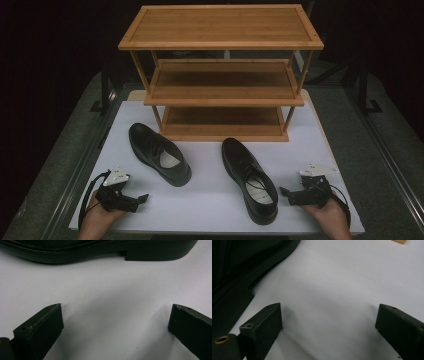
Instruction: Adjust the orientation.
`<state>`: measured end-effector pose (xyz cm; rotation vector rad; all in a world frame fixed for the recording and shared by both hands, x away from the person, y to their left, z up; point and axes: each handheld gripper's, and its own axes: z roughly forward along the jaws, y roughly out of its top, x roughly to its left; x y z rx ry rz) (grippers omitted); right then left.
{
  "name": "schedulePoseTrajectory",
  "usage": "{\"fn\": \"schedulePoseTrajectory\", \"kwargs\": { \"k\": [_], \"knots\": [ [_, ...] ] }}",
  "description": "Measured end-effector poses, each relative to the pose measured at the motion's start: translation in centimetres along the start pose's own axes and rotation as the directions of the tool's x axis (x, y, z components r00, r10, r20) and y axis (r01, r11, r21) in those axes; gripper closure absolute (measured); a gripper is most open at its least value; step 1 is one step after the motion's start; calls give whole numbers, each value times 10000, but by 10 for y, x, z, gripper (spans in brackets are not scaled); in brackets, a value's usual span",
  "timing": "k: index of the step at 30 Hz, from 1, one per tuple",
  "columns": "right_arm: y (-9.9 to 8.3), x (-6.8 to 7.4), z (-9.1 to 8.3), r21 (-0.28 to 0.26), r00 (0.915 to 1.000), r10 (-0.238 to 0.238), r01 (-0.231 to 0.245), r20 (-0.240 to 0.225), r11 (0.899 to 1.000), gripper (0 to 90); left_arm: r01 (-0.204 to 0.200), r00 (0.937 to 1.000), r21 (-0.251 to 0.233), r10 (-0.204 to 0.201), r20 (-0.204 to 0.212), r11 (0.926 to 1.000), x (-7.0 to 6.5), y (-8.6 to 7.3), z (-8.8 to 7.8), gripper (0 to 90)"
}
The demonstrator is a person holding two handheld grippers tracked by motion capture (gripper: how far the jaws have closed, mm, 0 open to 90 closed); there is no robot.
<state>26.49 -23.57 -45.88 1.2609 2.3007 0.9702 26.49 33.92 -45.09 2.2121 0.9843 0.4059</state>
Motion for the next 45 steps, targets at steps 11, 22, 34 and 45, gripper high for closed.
{"fn": "schedulePoseTrajectory", "kwargs": {
  "k": [11,22,34,45],
  "knots": [
    [0,0,0,-5,10000,2,-2,-3,10000,65,73,10000,-36,-72,61,10000,0,0,-1,0],
    [0,0,0,0,10000,2,-2,-2,10000,65,352,9990,-370,-342,277,9987,8,7,-14,209],
    [0,0,0,-15,10000,-8,8,-7,10000,65,573,9979,-349,-563,308,9977,38,35,-24,787],
    [0,0,0,-11,10000,-10,10,-8,10000,66,848,9962,-394,-855,-176,9956,67,67,-22,900]
  ]
}}
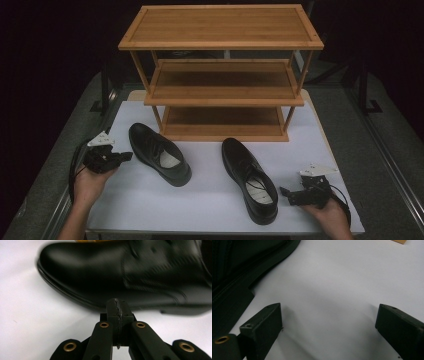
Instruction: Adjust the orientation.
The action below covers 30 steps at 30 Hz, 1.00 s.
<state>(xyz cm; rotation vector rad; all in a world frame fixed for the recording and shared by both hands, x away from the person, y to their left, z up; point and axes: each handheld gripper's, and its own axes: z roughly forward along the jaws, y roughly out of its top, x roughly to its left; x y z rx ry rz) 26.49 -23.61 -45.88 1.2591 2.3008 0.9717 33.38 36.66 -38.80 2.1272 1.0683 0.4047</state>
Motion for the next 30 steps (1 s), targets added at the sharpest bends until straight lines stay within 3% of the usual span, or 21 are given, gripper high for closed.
{"fn": "schedulePoseTrajectory", "kwargs": {
  "k": [4,8,9,12,14,16,17,23,25,30],
  "knots": [
    [0,0,0,-18,10000,9,-9,1,10000,65,194,9997,-167,-197,-148,9997,16,16,4,900],
    [0,0,0,-28,10000,28,-28,-7,10000,65,257,9982,-322,-274,-532,9991,31,30,11,900],
    [0,0,0,-27,10000,31,-31,-9,10000,65,245,9972,-372,-271,-701,9990,40,37,16,900],
    [0,0,0,-34,10000,34,-34,-13,10000,65,199,9955,-309,-226,-918,9993,50,43,22,900],
    [0,0,0,-32,10000,35,-35,-13,10000,65,284,9936,-214,-306,-1086,9994,66,50,32,900],
    [0,0,0,-33,10000,40,-40,-16,10000,65,281,9926,-158,-298,-1180,9995,69,52,34,900],
    [0,0,0,-37,10000,43,-43,-22,10000,65,334,9913,-88,-343,-1271,9994,78,56,40,900],
    [0,0,0,-34,10000,65,-65,-48,10000,65,424,9894,-194,-447,-1379,9989,95,60,54,900],
    [0,0,0,-34,10000,62,-62,-47,10000,66,350,9899,180,-322,-1384,9992,101,61,67,900],
    [0,-1,0,-43,9999,93,-94,-67,9999,65,516,9887,342,-463,-1428,9981,108,60,79,900]
  ]
}}
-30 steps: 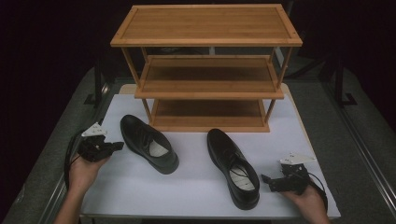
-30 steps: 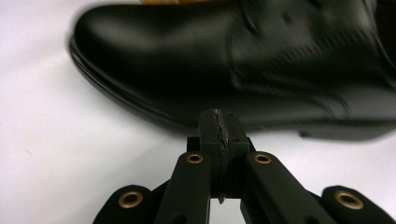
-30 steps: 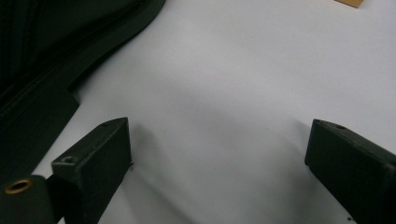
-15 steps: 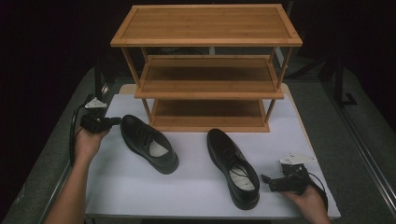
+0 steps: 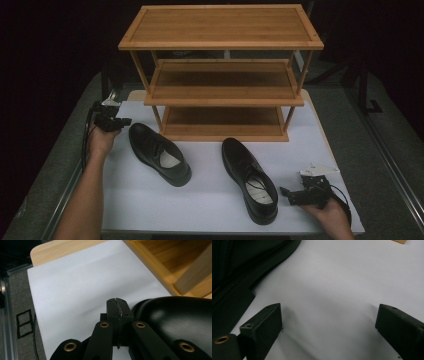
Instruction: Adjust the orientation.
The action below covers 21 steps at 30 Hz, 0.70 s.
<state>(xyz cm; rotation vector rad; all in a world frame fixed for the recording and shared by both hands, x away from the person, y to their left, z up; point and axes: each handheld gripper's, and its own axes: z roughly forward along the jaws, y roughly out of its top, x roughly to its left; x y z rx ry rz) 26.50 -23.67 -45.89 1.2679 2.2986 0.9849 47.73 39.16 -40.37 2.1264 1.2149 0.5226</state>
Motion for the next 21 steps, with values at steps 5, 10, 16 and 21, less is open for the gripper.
{"fn": "schedulePoseTrajectory", "kwargs": {
  "k": [5,10,16,21],
  "knots": [
    [0,-1,0,-38,10000,28,-28,-38,10000,65,-163,9999,446,161,46,9989,-2,-5,10,900],
    [0,-1,0,-30,10000,28,-28,-43,10000,65,-11,10000,178,11,8,9998,-3,-8,10,900],
    [0,0,0,-7,10000,8,-8,-5,10000,65,81,9998,-113,-79,209,9999,-6,-9,6,900],
    [0,0,0,-6,10000,6,-6,-6,10000,65,-32,9988,-230,43,482,9997,-13,-14,5,900]
  ]
}}
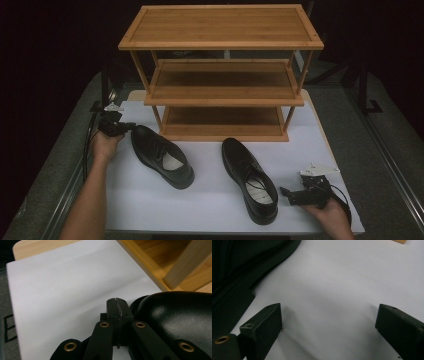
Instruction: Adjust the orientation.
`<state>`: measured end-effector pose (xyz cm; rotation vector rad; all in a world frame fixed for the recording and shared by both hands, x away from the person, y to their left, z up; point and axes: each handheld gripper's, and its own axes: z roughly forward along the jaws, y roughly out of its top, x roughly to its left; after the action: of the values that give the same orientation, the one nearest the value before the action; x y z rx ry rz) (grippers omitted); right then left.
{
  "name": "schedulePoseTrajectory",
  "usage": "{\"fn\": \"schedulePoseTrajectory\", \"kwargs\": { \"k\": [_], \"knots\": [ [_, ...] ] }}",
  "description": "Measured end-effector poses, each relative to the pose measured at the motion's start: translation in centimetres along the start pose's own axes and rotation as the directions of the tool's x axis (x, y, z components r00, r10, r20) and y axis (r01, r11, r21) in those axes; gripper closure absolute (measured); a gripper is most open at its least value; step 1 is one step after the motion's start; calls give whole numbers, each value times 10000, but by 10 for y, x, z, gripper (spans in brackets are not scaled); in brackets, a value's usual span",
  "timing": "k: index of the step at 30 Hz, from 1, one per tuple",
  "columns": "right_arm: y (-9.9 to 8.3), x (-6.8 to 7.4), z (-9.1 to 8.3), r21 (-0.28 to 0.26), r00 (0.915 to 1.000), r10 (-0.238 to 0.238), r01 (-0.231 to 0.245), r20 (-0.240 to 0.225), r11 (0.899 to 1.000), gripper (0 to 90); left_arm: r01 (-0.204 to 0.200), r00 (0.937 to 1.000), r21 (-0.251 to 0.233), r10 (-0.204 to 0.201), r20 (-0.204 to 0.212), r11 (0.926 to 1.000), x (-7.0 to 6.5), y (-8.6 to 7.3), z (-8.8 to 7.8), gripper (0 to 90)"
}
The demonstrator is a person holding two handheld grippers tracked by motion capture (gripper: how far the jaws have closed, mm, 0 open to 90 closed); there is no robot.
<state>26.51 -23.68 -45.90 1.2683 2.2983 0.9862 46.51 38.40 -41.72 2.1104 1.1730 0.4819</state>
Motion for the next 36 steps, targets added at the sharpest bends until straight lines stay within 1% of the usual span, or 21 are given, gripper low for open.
{"fn": "schedulePoseTrajectory", "kwargs": {
  "k": [1,2,5,7,9,14,16,20,21,22,24,25,26,28,29,30,31,32,34,35,36],
  "knots": [
    [0,0,0,9,10000,-4,4,5,10000,65,2,10000,-18,-2,69,10000,-2,-1,0,900],
    [0,0,0,19,10000,-14,14,18,10000,66,-138,9997,-28,139,206,9999,-7,-4,0,900],
    [0,0,0,21,10000,-34,34,24,10000,66,-215,9993,-20,215,298,9998,-11,-6,0,900],
    [0,0,0,21,10000,-36,36,25,10000,65,-367,9982,-36,368,469,9993,-19,-9,1,900],
    [0,0,0,21,10000,-38,38,27,10000,65,-447,9973,-66,450,588,9990,-24,-11,2,900],
    [0,0,0,22,10000,-41,40,28,10000,66,-606,9946,-123,614,841,9981,-37,-11,2,900],
    [0,0,0,21,10000,-38,38,27,10000,66,-689,9920,-190,705,1051,9974,-44,-11,4,900],
    [0,0,0,23,10000,-44,44,30,10000,66,-877,9868,-314,912,1340,9957,-58,-10,7,900],
    [0,0,0,22,10000,-43,43,31,10000,66,-877,9868,-314,912,1340,9957,-58,-10,7,900],
    [0,0,0,21,10000,-44,44,31,10000,65,-975,9838,-339,1015,1479,9947,-64,-9,8,900],
    [0,0,0,18,10000,-45,45,34,10000,66,-1057,9807,-383,1106,1611,9937,-70,-8,9,900],
    [0,0,0,19,10000,-46,46,35,10000,65,-1057,9807,-383,1106,1611,9937,-70,-8,9,900],
    [0,0,0,20,10000,-44,44,33,10000,66,-1177,9777,-373,1224,1708,9924,-77,-7,10,900],
    [0,0,0,19,10000,-41,41,29,10000,66,-1239,9751,-441,1299,1800,9913,-83,-8,10,900],
    [0,0,0,19,10000,-41,41,29,10000,66,-1239,9751,-441,1299,1800,9913,-83,-8,10,900],
    [0,0,0,18,10000,-42,42,30,10000,65,-1286,9727,-493,1356,1885,9905,-88,-10,10,900],
    [0,0,0,18,10000,-42,42,30,10000,65,-1286,9727,-493,1356,1885,9905,-88,-10,10,900],
    [0,0,0,19,10000,-43,43,31,10000,66,-1278,9704,-551,1363,1993,9903,-92,-12,9,900],
    [0,0,0,20,10000,-43,43,35,10000,66,-1309,9684,-534,1392,2068,9900,-97,-12,9,900],
    [0,0,0,19,10000,-48,48,37,10000,66,-1309,9684,-534,1392,2068,9900,-97,-12,9,900],
    [0,0,0,19,10000,-54,54,38,10000,66,-1486,9669,-467,1550,2027,9878,-100,-11,8,900]
  ]
}}
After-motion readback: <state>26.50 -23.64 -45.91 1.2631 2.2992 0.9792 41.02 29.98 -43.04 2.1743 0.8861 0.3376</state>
